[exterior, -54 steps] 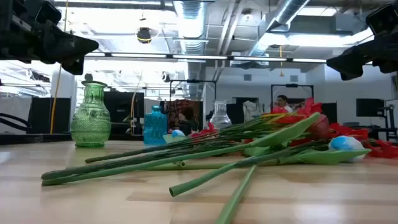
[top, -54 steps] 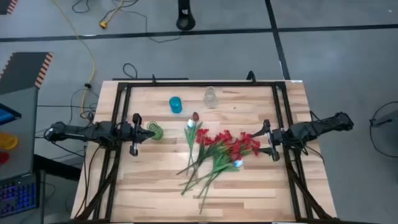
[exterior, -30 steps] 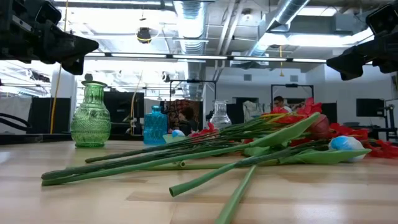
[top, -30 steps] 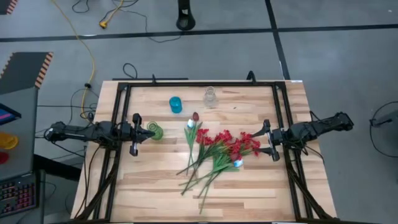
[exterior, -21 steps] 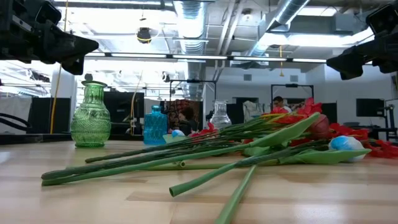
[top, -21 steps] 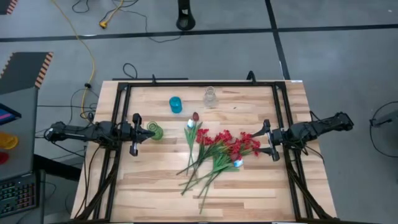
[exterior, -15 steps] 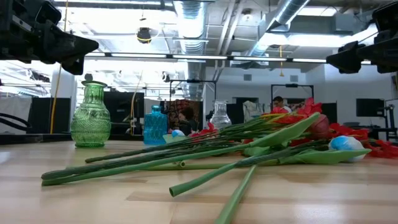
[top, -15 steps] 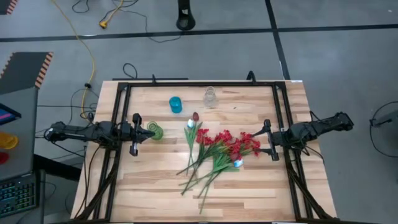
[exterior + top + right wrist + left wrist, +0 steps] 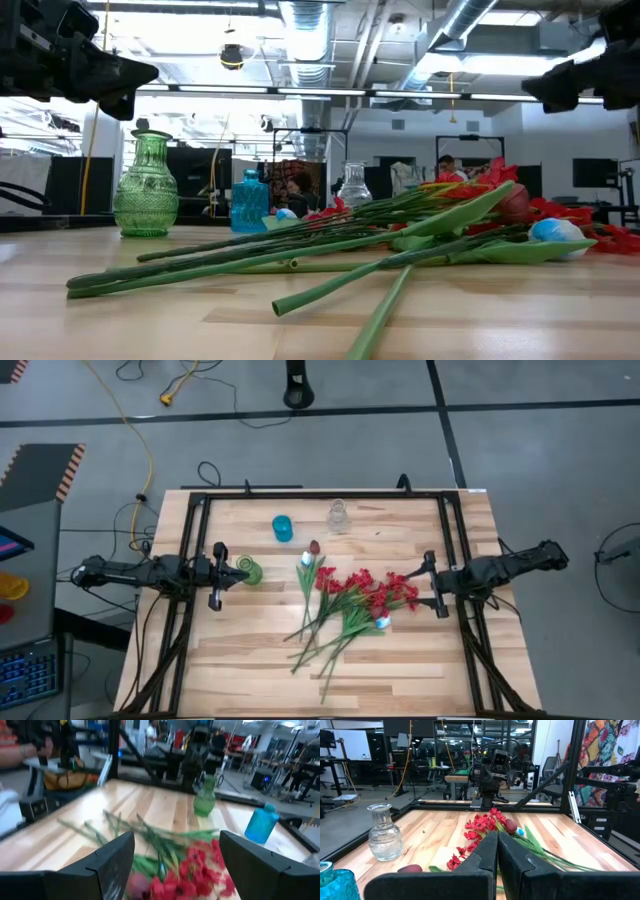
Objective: Sort flowers into vase by color
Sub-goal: Put the middle red flowers into the blue vase
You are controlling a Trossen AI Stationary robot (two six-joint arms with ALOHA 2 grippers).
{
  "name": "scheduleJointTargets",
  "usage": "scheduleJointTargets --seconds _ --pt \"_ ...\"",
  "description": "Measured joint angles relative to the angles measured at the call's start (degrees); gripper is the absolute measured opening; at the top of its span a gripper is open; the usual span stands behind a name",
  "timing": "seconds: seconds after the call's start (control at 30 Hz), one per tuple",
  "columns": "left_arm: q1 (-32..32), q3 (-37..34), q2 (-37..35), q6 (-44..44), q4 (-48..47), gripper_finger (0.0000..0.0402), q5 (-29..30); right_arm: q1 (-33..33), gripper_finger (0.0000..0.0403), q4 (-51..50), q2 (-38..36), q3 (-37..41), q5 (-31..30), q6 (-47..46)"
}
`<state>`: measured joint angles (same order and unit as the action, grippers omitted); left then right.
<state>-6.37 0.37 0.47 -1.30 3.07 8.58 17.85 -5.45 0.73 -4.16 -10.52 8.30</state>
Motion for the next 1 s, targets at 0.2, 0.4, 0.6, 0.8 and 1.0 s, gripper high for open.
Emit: scheduleJointTargets --seconds 0.2,0.4,0.6,0.8,1.0 --pt "0.00 -0.01 0.00 0.58 0.04 0.0000 0.26 0.00 0.0317 5.39 0.00 -0.07 0.00 -3.33" --pt "0.00 -0.01 0.00 0.61 0.04 0.0000 0.33 0.07 0.0317 8.43 -0.02 -0.18 0.02 -4.06" --pt "0.02 -0.01 0.00 -2.13 0.04 0.0000 0.44 0.07 0.0317 8.88 0.00 -0.23 0.11 -15.01" --pt "0.02 -0.01 0.00 -4.63 0.04 0.0000 0.44 0.00 0.0317 10.77 0.02 -0.27 -0.72 -27.28" --pt "0.00 -0.01 0.00 -5.95 0.06 0.0000 0.47 0.02 0.0317 14.67 2.47 -0.31 -9.06 -35.42"
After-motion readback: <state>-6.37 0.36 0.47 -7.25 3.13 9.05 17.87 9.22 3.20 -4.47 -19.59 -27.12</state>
